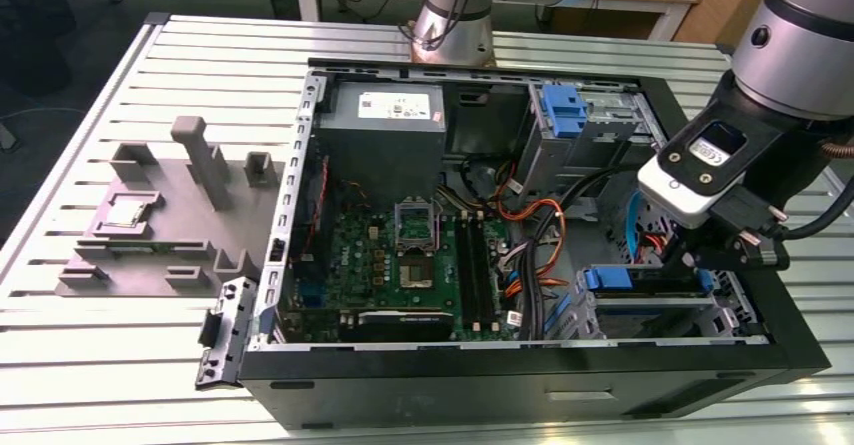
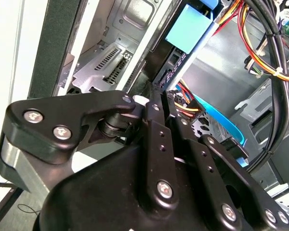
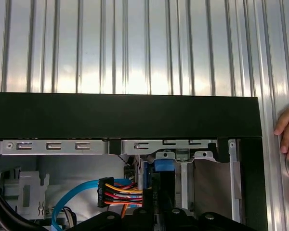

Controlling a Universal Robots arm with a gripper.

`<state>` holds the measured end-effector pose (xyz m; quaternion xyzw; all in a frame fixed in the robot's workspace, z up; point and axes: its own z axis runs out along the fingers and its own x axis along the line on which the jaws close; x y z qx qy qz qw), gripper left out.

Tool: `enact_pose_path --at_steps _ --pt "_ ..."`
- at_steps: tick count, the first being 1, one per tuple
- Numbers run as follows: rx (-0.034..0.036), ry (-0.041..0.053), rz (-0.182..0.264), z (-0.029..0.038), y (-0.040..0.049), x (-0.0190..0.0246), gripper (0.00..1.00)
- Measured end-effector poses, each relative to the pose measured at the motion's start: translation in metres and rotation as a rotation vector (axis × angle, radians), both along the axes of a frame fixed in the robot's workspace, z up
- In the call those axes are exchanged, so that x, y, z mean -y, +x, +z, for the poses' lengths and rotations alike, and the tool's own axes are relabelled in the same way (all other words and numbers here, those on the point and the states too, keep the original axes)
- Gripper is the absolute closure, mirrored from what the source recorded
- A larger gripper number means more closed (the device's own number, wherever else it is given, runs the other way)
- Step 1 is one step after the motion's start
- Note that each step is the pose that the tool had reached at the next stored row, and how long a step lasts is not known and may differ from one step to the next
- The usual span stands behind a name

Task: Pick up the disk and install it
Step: 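Insert the first disk wire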

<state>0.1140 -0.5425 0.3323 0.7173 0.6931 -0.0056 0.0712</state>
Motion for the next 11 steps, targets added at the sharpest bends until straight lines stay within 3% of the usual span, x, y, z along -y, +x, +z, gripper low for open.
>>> enact_pose_path --at_steps 11 --pt "0.0 0.0086 -0.003 -0.0011 0.0002 -0.0001 0.84"
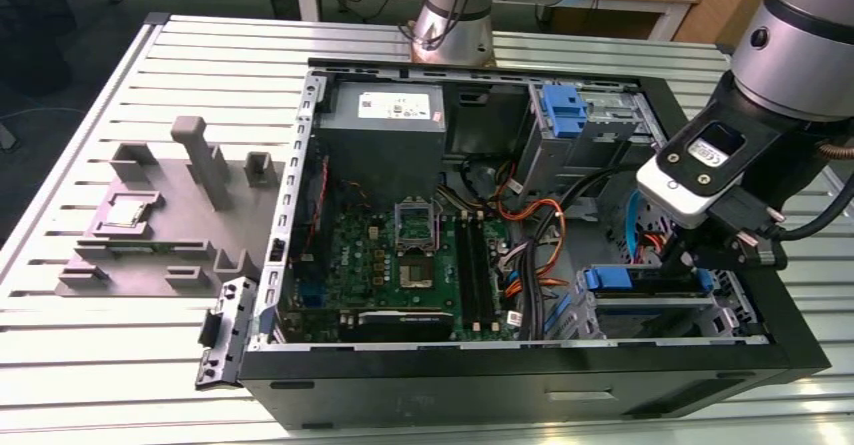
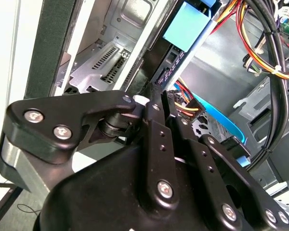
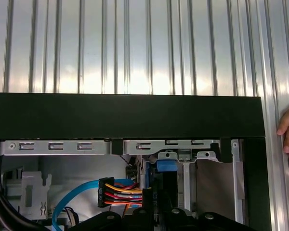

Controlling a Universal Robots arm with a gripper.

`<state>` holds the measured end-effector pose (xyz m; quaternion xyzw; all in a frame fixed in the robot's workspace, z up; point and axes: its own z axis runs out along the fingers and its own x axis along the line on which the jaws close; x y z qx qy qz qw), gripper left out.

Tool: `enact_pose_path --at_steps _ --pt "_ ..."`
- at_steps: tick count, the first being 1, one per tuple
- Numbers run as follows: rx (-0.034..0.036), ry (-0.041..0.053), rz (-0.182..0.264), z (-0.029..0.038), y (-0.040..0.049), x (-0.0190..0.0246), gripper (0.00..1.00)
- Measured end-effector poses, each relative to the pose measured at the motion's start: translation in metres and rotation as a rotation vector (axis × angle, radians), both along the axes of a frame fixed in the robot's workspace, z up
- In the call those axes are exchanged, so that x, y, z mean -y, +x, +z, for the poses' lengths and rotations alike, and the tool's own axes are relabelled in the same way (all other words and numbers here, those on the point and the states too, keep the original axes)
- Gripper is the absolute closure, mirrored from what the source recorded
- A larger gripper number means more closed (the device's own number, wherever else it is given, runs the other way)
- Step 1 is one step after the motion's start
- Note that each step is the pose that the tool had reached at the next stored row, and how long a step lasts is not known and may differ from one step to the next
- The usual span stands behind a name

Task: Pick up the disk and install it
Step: 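Insert the first disk wire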

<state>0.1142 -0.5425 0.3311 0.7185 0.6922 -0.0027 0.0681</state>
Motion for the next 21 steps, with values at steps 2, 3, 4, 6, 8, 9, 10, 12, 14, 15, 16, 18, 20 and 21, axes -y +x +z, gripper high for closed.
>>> enact_pose_path --at_steps 2,3,4,6,8,9,10,12,14,15,16,18,20,21 --pt "0.0 0.0003 -0.003 -0.0007 0.0 0.0002 0.84" --pt "0.0 0.0003 -0.005 -0.001 0.0 0.0003 0.84" --pt "0.0 0.0004 -0.007 -0.0014 0.0 0.0004 0.84" --pt "0.0 0.0004 -0.008 -0.0027 0.0 0.0005 0.84" --pt "0.0 0.001 -0.009 -0.0042 0.0 0.0006 0.84" --pt "0.0 0.0015 -0.01 -0.0048 0.0 0.0007 0.84" --pt "0.0 0.0014 -0.01 -0.0052 0.0 0.0007 0.84" --pt "0.0 0.0015 -0.01 -0.0053 0.0 0.0007 0.84" --pt "0.0 0.002 -0.01 -0.0056 0.0 0.0007 0.84" --pt "0.0 0.002 -0.01 -0.0056 0.0 0.0007 0.84" --pt "0.0 0.0021 -0.01 -0.0056 0.0 0.0007 0.84" --pt "0.0 0.0021 -0.01 -0.0056 0.0 0.0007 0.84" --pt "0.0 0.0021 -0.01 -0.0056 0.0 0.0007 0.84" --pt "-0.0001 0.0024 -0.01 -0.0057 0.0 0.0007 0.84"
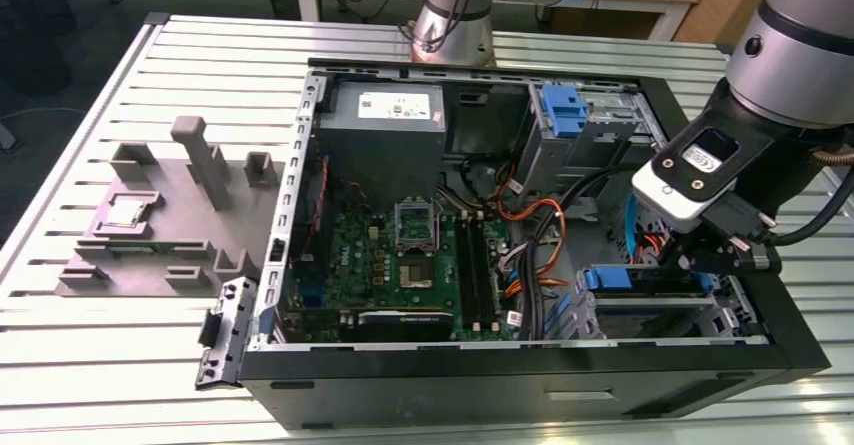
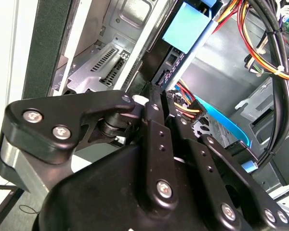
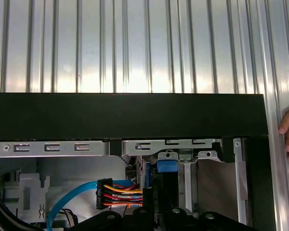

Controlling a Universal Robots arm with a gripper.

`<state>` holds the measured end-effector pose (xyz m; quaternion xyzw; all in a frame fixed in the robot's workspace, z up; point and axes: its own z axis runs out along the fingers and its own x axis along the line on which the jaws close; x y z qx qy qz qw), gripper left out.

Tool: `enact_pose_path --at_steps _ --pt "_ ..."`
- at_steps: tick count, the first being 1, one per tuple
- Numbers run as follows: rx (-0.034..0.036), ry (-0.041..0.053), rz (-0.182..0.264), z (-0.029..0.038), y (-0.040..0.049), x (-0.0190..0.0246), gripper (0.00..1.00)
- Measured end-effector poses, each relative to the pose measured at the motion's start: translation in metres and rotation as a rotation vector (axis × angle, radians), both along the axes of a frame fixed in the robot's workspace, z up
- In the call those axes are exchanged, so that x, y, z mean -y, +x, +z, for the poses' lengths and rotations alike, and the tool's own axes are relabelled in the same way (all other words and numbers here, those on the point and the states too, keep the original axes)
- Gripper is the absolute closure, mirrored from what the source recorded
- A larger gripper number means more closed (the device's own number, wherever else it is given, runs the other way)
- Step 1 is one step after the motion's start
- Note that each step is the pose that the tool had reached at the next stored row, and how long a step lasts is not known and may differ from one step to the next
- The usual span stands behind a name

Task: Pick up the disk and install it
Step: 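Insert the first disk wire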

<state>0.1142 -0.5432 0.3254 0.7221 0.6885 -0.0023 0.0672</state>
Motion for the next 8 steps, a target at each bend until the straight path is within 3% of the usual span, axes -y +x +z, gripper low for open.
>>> enact_pose_path --at_steps 2,3,8 --pt "0.0001 0.0006 0.0 -0.0003 0.0 0.0 0.82" --pt "0.0 0.0003 0.0 -0.0002 0.0 0.0 0.76" --pt "0.0001 -0.0002 0.0 0.0027 0.0 0.0 0.76"
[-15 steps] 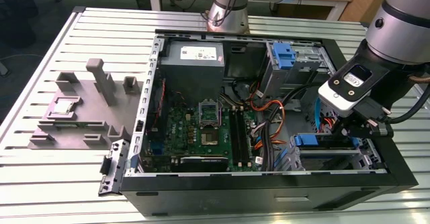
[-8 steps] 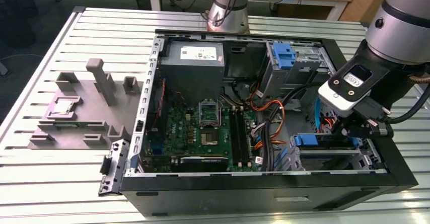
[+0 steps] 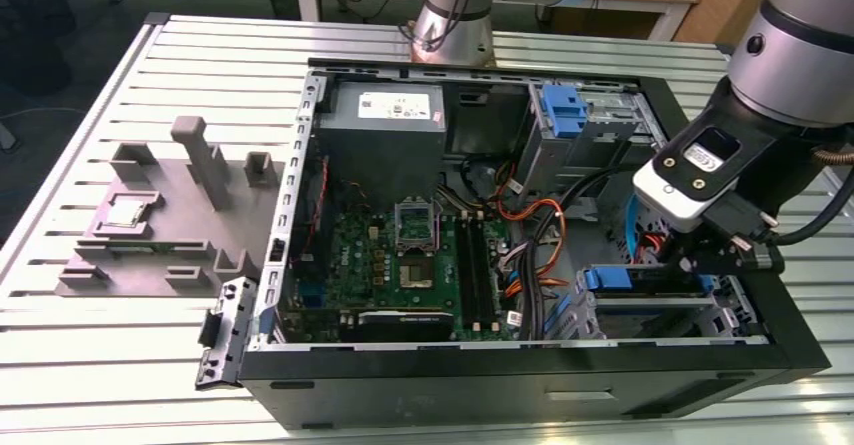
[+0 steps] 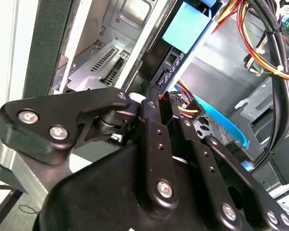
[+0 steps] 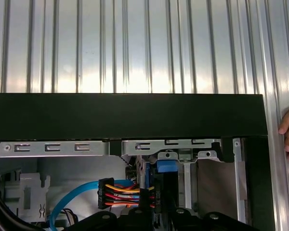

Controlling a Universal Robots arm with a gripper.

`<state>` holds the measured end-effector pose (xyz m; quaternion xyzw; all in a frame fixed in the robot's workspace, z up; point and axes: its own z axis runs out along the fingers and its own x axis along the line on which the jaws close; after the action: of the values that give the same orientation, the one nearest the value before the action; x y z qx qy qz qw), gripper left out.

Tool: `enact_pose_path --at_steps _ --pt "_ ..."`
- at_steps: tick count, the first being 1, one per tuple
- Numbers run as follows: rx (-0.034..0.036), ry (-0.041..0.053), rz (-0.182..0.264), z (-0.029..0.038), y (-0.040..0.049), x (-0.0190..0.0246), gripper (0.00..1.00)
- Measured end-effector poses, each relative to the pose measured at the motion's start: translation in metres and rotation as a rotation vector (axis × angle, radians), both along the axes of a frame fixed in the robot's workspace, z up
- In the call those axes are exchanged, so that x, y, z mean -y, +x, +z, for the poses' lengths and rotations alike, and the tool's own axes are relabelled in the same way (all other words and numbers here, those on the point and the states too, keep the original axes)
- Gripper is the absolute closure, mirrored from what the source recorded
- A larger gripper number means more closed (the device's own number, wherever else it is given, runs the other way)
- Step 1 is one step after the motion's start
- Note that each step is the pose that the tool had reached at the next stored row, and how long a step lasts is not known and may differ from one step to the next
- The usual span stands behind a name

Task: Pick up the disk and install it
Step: 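Insert the first disk wire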

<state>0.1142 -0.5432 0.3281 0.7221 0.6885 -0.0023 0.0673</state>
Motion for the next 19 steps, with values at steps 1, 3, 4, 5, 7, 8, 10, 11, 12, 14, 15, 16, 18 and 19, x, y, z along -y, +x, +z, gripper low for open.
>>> enact_pose_path --at_steps 1,3,4,5,7,8,10,11,12,14,15,16,18,19 --pt "0.0 -0.0001 0.0 0.0011 0.0 0.0 0.76" --pt "0.0 -0.0001 0.0 0.003 0.0 0.0 0.76" --pt "-0.0001 -0.0001 0.0 0.0041 0.0 0.0 0.76" --pt "-0.0001 -0.0001 0.0 0.0052 0.0 0.0 0.76" --pt "-0.0001 -0.0002 0.0 0.0075 0.0 0.0 0.76" --pt "-0.0001 -0.0001 0.0 0.0084 0.0 0.0 0.76" --pt "-0.0002 -0.0002 0.0 0.0102 0.0 0.0 0.76" --pt "-0.0003 -0.0001 0.0 0.011 0.0 0.0 0.76" --pt "-0.0007 -0.0001 0.0 0.0118 0.0 0.0 0.76" --pt "-0.0014 0.0 0.0 0.013 0.0 0.0 0.76" --pt "-0.0017 -0.0001 0.0 0.0135 0.0 0.0 0.76" --pt "-0.0023 -0.0001 0.0 0.0139 0.0 0.0 0.76" --pt "-0.0029 0.0 0.0 0.014 0.0 0.0 0.76" --pt "-0.0031 0.0001 0.0 0.014 0.0 -0.0001 0.76"
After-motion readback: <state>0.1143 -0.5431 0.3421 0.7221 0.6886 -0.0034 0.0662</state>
